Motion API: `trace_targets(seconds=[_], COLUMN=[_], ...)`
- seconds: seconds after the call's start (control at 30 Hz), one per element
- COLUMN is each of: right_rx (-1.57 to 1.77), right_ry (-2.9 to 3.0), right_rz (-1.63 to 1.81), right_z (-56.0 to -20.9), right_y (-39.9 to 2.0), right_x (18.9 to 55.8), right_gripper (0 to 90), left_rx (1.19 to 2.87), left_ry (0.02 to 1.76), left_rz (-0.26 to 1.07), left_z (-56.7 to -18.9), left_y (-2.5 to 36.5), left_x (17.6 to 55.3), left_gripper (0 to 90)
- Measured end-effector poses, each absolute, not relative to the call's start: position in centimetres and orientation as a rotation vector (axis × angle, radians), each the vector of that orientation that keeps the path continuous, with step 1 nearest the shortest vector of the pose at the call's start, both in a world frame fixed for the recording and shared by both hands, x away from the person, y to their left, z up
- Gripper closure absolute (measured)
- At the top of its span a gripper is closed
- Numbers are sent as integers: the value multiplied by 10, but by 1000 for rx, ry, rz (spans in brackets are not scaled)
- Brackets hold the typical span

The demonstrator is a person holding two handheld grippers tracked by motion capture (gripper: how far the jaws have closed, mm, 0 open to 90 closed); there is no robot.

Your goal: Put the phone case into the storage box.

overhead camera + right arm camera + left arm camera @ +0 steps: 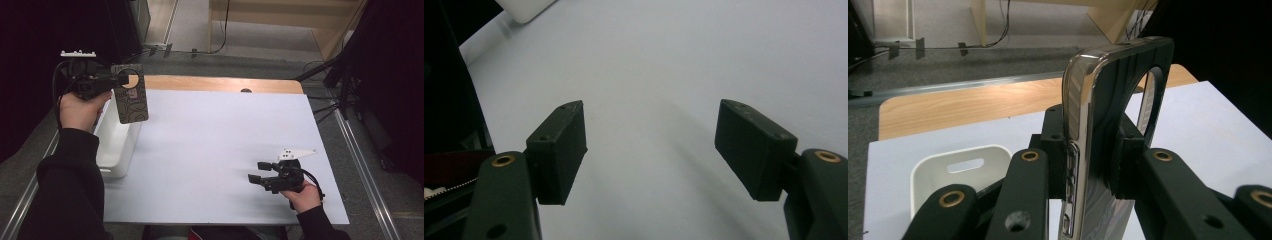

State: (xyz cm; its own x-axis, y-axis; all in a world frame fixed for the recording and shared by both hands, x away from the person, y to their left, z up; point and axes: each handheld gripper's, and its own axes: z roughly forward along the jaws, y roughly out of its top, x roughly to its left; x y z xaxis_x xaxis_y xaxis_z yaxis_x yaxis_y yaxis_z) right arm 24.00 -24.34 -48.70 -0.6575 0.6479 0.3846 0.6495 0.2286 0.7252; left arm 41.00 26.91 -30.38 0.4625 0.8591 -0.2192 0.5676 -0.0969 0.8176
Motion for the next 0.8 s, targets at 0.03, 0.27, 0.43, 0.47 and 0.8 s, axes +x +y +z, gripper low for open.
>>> trace_targets(seconds=[0.03, 0.27, 0.43, 0.47, 0.8], right_rx=[-1295, -1295, -1307, -1306, -1307], right_ry=[-2466, -2463, -2463, -2461, -2454], right_rz=[-1451, -1449, -1443, -1443, -1448], right_z=[-487, -488, -490, -490, -489], right_y=[-243, -242, -244, -244, -243], right_x=[240, 239, 239, 239, 237], right_gripper=[276, 276, 276, 276, 276], left_rx=[1781, 1771, 1762, 1755, 1735], left_ry=[1220, 1241, 1255, 1261, 1297], left_rz=[399, 435, 471, 481, 515], left_z=[-304, -304, -302, -302, -307], left_y=[270, 281, 289, 291, 304], left_x=[411, 417, 420, 421, 432], left_gripper=[735, 735, 735, 735, 735])
